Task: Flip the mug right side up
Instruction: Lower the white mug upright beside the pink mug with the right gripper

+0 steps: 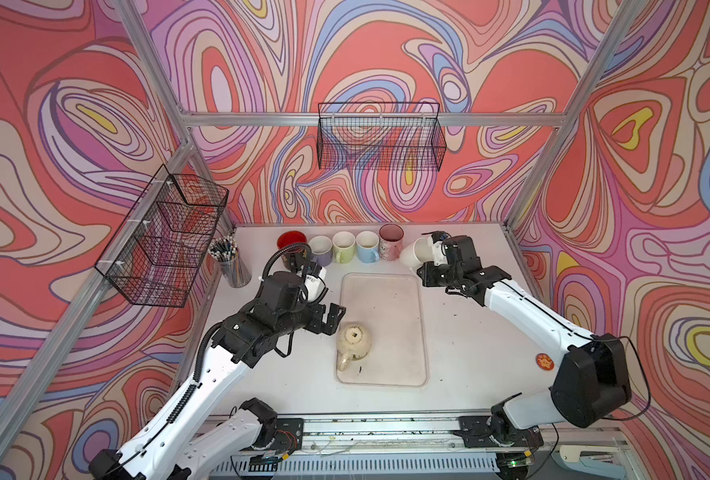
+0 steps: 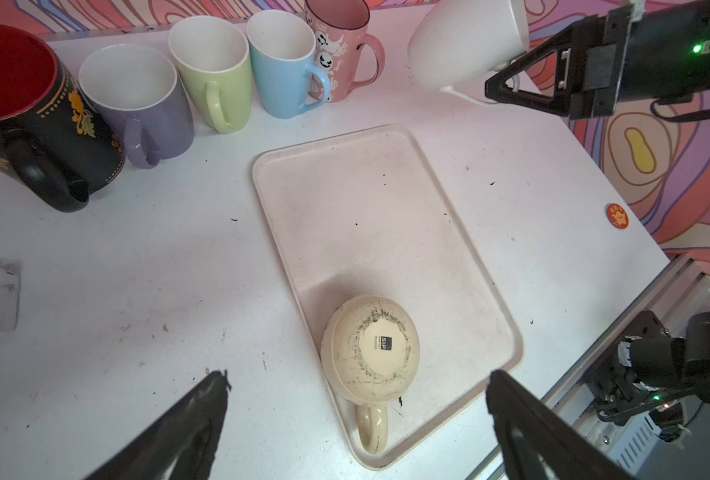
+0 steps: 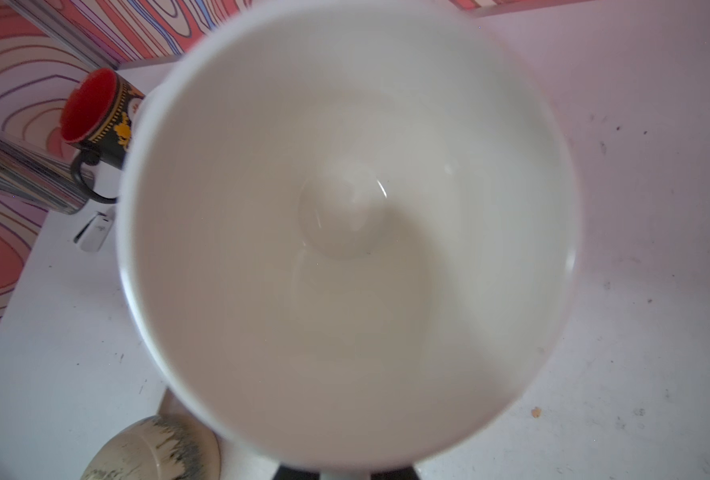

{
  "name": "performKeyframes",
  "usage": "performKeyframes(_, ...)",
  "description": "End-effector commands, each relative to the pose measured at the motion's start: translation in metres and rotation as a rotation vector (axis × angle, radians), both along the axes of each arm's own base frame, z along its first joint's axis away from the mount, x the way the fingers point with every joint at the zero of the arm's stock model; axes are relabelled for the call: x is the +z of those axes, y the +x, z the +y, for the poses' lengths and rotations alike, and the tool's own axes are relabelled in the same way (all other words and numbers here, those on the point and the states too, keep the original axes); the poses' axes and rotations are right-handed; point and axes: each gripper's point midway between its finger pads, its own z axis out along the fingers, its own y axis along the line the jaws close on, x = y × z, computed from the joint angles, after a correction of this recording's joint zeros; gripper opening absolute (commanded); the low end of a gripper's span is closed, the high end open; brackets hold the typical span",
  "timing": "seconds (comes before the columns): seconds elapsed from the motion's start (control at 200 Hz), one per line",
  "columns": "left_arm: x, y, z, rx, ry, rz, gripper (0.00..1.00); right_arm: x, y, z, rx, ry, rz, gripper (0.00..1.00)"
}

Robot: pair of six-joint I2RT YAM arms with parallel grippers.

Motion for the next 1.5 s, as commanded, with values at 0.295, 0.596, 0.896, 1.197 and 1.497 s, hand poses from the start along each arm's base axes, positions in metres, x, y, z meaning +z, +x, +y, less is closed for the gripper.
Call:
performKeyframes(0.295,-0.03,-0.007,0.024,0.043,0.125,0.006,0.99,0.003,0.069,-0.021,-0.048,-0.146,0.007,0.0)
performKeyframes(0.596,-0.026,-0.011,0.025,0.035,0.121,-0.019,0.99,-0.024,0.107,-0.029,-0.063,-0.257,0.078,0.0)
performKeyframes(0.896,-0.023,-0.014,0.024,0.024,0.13,-0.038,0.99,-0.046,0.137,-0.036,-0.075,-0.291,0.126,0.0)
performKeyframes(1.197,-0.024,-0.014,0.026,0.03,0.144,-0.043,0.99,-0.075,0.151,-0.031,-0.043,-0.27,0.195,0.0)
performKeyframes(1.497,-0.028,-0.012,0.025,0.027,0.154,-0.03,0.99,-0.087,0.154,-0.025,-0.019,-0.249,0.215,0.0)
